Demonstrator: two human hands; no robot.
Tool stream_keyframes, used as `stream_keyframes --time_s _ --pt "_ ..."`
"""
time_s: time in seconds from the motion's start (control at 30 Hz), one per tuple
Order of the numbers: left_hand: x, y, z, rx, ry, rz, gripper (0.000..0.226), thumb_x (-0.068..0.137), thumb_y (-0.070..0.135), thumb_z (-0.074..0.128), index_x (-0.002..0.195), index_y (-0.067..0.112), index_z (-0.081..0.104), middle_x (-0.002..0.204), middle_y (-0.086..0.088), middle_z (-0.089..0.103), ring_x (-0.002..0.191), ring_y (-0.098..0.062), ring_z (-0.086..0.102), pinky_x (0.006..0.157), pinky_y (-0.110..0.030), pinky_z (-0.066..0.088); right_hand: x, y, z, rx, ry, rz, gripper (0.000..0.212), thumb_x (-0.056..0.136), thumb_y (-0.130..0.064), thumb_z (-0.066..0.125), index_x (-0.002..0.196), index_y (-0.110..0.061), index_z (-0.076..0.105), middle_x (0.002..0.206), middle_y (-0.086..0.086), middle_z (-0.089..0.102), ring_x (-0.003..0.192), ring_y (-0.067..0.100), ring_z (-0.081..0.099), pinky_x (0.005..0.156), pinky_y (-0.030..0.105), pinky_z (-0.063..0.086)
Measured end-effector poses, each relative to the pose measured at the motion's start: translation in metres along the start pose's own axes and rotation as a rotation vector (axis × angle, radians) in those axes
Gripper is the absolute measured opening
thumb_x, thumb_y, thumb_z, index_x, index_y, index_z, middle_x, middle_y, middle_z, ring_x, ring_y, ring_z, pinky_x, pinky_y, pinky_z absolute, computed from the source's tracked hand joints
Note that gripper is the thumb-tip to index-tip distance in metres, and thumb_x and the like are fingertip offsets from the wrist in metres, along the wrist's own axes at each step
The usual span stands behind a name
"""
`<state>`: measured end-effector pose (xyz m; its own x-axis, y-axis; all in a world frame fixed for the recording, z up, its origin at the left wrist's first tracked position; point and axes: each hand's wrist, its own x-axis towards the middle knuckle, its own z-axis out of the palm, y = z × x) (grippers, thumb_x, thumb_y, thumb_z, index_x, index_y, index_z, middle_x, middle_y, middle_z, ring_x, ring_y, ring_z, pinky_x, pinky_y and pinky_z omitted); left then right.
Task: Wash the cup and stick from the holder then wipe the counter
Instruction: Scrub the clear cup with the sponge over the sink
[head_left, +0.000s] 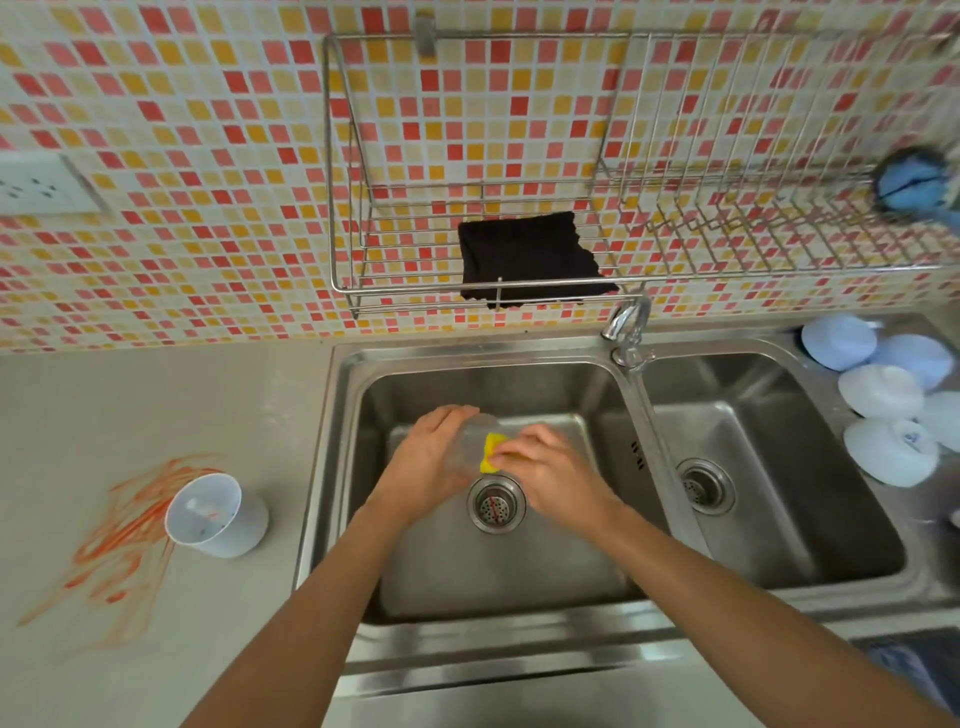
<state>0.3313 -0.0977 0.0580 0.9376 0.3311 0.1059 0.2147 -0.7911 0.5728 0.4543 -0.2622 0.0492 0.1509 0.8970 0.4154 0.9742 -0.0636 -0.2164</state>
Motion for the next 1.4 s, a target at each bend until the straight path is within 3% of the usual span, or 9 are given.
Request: stream_keyframes --time_s 0.13,0.27,0.37,0.6,0.77,0.93,1.07,1.23,1.4 --pt "0.004 0.002 -0.004 -0.017 0.001 0.018 0.082 0.065 0.023 0.083 0.138 0.018 0.045 0.136 0.001 0.049 0.126 -0.019 0.045 0.106 -0.035 0.040 0.012 0.011 -0.011 -0.079 -0.021 0.028 0.041 0.063 -0.002 0.079 0.100 -0.019 0.074 0.104 -0.004 0.068 0.095 0.023 0.044 0.071 0.036 0.051" --pt "0.003 -0.004 -0.010 -0.042 -0.045 0.005 0.083 0.062 0.021 0.082 0.137 0.018 0.046 0.135 0.002 0.050 0.123 -0.017 0.048 0.104 -0.032 0.042 0.004 0.002 -0.001 0.114 -0.052 -0.004 0.027 0.078 -0.005 0.065 0.100 -0.016 0.075 0.100 -0.003 0.069 0.087 0.022 0.051 0.083 0.030 0.047" --pt "-0.001 -0.003 -0.010 -0.044 -0.051 0.029 0.081 0.062 0.018 0.084 0.135 0.014 0.049 0.132 -0.001 0.053 0.120 -0.017 0.051 0.101 -0.022 0.039 0.005 0.006 -0.006 -0.014 -0.116 -0.067 0.024 0.076 -0.014 0.069 0.099 -0.018 0.074 0.101 -0.006 0.070 0.090 0.023 0.056 0.078 0.034 0.051" --pt "0.007 -0.002 -0.015 -0.122 -0.058 -0.041 0.087 0.062 0.015 0.084 0.139 0.015 0.044 0.135 -0.001 0.050 0.125 -0.020 0.047 0.108 -0.034 0.038 0.016 0.010 0.000 -0.215 -0.056 -0.114 0.025 0.075 -0.016 0.076 0.099 -0.019 0.069 0.102 -0.010 0.066 0.093 0.021 0.053 0.070 0.033 0.049" --pt "0.006 -0.005 -0.013 -0.076 -0.006 -0.130 0.094 0.069 0.027 0.080 0.147 0.013 0.030 0.147 -0.005 0.038 0.141 -0.028 0.023 0.119 -0.037 0.015 0.019 0.008 0.003 -0.234 0.057 -0.104 0.018 0.086 -0.011 0.058 0.101 -0.017 0.065 0.110 -0.006 0.065 0.097 0.021 0.051 0.075 0.032 0.047" --pt "-0.002 0.002 -0.002 0.189 0.204 -0.258 0.109 0.050 0.062 0.083 0.138 0.017 0.038 0.134 -0.004 0.042 0.124 -0.025 0.040 0.101 -0.045 0.040 0.021 -0.001 0.007 -0.222 0.115 -0.055 0.022 0.082 -0.009 0.057 0.102 -0.014 0.067 0.109 -0.004 0.066 0.095 0.021 0.048 0.073 0.033 0.048" --pt "-0.004 -0.003 0.002 0.180 0.301 -0.189 0.094 0.052 0.052 0.086 0.126 0.010 0.048 0.122 -0.008 0.051 0.109 -0.026 0.050 0.089 -0.040 0.048 0.023 -0.004 0.010 -0.154 0.137 -0.003 0.024 0.080 -0.007 0.070 0.103 -0.014 0.067 0.110 -0.005 0.065 0.095 0.021 0.049 0.075 0.033 0.049" --pt "0.002 -0.014 -0.005 0.165 0.242 -0.054 0.074 0.062 0.035 0.082 0.124 0.013 0.049 0.122 -0.003 0.055 0.109 -0.024 0.052 0.093 -0.036 0.047 0.021 -0.003 0.007 -0.058 0.014 -0.092 0.017 0.095 -0.015 0.054 0.107 -0.012 0.066 0.109 -0.003 0.065 0.090 0.024 0.053 0.082 0.035 0.050" --pt "0.000 -0.006 -0.013 0.067 0.131 0.005 0.075 0.060 0.026 0.085 0.125 0.009 0.051 0.124 -0.004 0.055 0.109 -0.022 0.050 0.092 -0.032 0.043 0.037 0.019 -0.014 -0.233 -0.116 -0.200 0.037 0.081 -0.007 0.047 0.111 -0.015 0.067 0.115 -0.006 0.065 0.097 0.025 0.056 0.075 0.036 0.046"
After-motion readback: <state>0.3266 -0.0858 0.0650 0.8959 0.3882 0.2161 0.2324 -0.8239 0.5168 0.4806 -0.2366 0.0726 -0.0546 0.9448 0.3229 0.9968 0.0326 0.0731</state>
